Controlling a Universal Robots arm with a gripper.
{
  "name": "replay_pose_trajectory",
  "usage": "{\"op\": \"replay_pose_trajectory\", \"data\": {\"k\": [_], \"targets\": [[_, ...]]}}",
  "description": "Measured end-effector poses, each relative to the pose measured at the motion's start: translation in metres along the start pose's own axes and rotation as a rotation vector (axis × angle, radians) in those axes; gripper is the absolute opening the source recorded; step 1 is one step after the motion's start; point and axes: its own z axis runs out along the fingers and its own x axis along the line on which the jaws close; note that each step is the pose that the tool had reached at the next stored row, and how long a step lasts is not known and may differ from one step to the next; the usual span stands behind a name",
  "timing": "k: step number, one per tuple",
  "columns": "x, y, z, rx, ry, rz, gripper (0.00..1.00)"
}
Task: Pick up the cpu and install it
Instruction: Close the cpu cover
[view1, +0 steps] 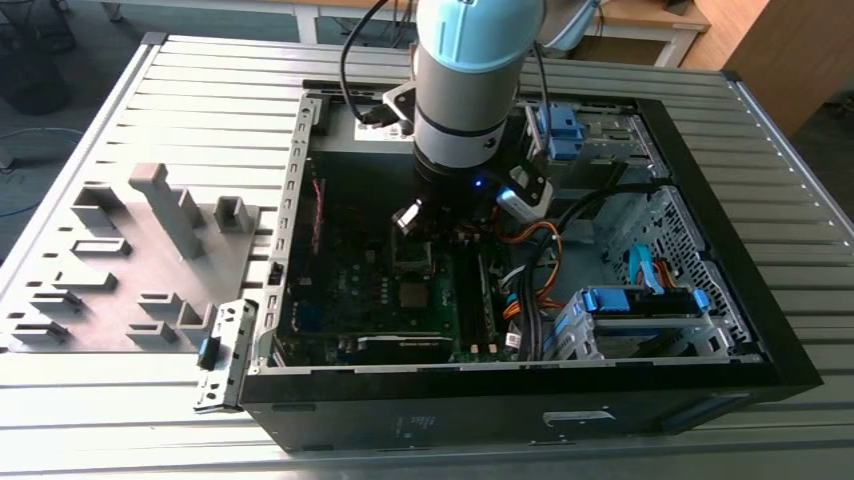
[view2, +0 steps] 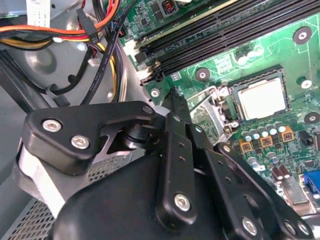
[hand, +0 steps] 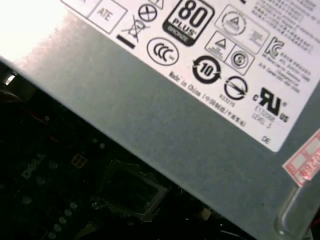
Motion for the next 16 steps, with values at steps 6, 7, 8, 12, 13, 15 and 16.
{"op": "replay_pose_trajectory", "data": {"k": [6, 7, 8, 12, 13, 15, 16], "targets": [[0.0018, -0.0028, -0.0038, -0.0096, -0.0069, -0.001, 0.11], [0.0020, -0.0032, -0.0046, -0.0113, -0.0080, -0.001, 0.11], [0.0023, -0.0036, -0.0056, -0.0132, -0.0094, -0.002, 0.11], [0.0032, -0.0050, -0.0092, -0.0206, -0.0144, -0.002, 0.11], [0.0034, -0.0054, -0.0101, -0.0226, -0.0157, -0.002, 0.11], [0.0040, -0.0064, -0.0116, -0.0260, -0.0181, -0.002, 0.11], [0.0043, -0.0069, -0.0121, -0.0274, -0.0190, -0.002, 0.11]]}}
